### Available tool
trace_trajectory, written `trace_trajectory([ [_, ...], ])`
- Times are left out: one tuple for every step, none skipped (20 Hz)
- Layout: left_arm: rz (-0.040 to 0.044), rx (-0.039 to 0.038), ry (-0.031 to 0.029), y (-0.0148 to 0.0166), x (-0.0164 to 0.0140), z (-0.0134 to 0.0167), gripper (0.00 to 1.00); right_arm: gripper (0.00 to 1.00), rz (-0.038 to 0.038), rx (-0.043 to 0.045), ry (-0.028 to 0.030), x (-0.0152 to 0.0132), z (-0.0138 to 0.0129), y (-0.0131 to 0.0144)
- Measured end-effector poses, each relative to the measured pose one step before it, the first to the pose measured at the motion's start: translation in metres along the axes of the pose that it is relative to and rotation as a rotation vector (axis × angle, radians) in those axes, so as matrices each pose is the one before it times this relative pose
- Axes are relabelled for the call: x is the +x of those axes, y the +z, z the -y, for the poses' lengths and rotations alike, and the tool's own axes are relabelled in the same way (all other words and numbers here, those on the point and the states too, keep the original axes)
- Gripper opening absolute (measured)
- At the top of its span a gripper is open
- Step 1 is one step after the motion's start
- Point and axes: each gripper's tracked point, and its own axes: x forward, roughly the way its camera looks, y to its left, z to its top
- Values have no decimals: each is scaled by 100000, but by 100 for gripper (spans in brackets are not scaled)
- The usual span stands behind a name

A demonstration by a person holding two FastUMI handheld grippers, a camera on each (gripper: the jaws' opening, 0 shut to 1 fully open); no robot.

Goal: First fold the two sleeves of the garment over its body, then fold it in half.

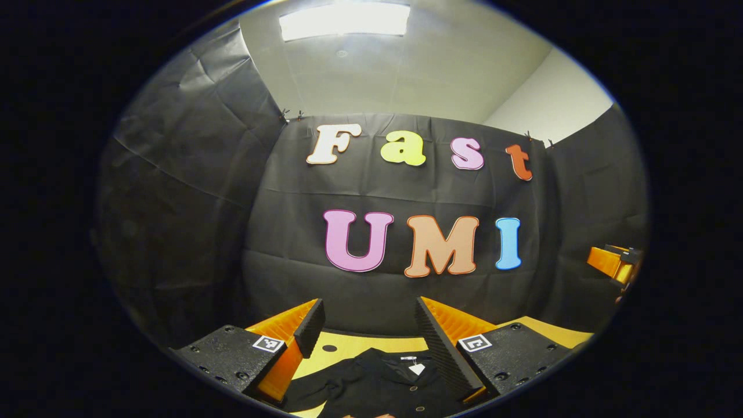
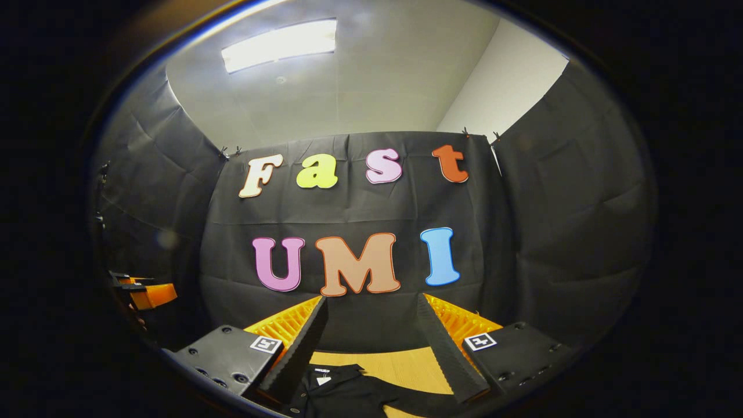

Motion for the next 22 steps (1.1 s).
trace_trajectory([
  [-110, -524, -919, -244, 134, 11, 93, 98, 669, -1222, -660, 41, 443, 159],
  [-17, -565, -1250, -151, 102, 65, 92, 98, 603, -2103, -1289, 31, 685, 28],
  [-659, -702, -1567, -293, 21, 193, 92, 99, -727, -2294, -2773, 97, 1114, -115],
  [-495, -802, -2084, -257, 103, 313, 92, 95, -1790, -1858, -2825, 3, 1301, -612],
  [100, -619, -1747, 5, 265, 294, 93, 96, -1818, -1383, -2172, 212, 1244, -535],
  [-84, -135, -277, 20, 193, -65, 93, 98, -2757, -1114, -1345, 289, 1174, -891],
  [-524, -59, 768, -255, 132, -195, 92, 99, -3183, -1041, 216, 466, 991, -824],
  [551, -748, 1073, 137, 16, -103, 92, 99, -2657, -1180, 1053, 512, 935, -843],
  [1140, -1009, 1153, 299, 24, 143, 92, 99, -3551, -1174, 2448, 544, 828, -900],
  [989, -821, 2153, 317, 125, -160, 93, 99, -4906, -1536, 2585, 632, 936, -1448],
  [245, -622, 1703, -92, 137, 38, 92, 99, -6421, -2196, 1273, 581, 1233, -1869],
  [90, -455, 334, 82, 79, 434, 93, 99, -7266, -2735, 179, 545, 1505, -2265],
  [222, 269, 200, 91, 118, 409, 92, 98, -7073, -2774, 89, 572, 1230, -2164],
  [2, 1190, 610, 50, 110, 300, 92, 98, -6505, -2146, -252, 769, 1085, -2118],
  [-165, 1375, 775, -9, 266, 186, 92, 98, -5447, -782, -119, 665, 853, -2135],
  [226, 1249, 616, 130, 160, 407, 92, 98, -3801, 401, 375, 893, 546, -1989],
  [341, 889, 410, 120, 234, 465, 92, 98, -3322, 1402, 577, 882, 411, -1592],
  [-1, 725, 50, 99, 177, 565, 92, 98, -3959, 1979, 557, 927, 466, -1880],
  [-499, 704, 61, -117, 200, 492, 93, 98, -4525, 1976, 175, 959, 524, -1738],
  [-780, 744, -125, -49, 128, 518, 93, 98, -4606, 1922, 244, 1029, 581, -1731],
  [-566, 730, -84, -193, 64, 577, 93, 98, -4880, 1503, -206, 1056, 625, -1499],
  [-548, 422, -217, -71, 137, 595, 93, 99, -4476, 980, -765, 1113, 700, -1332],
])
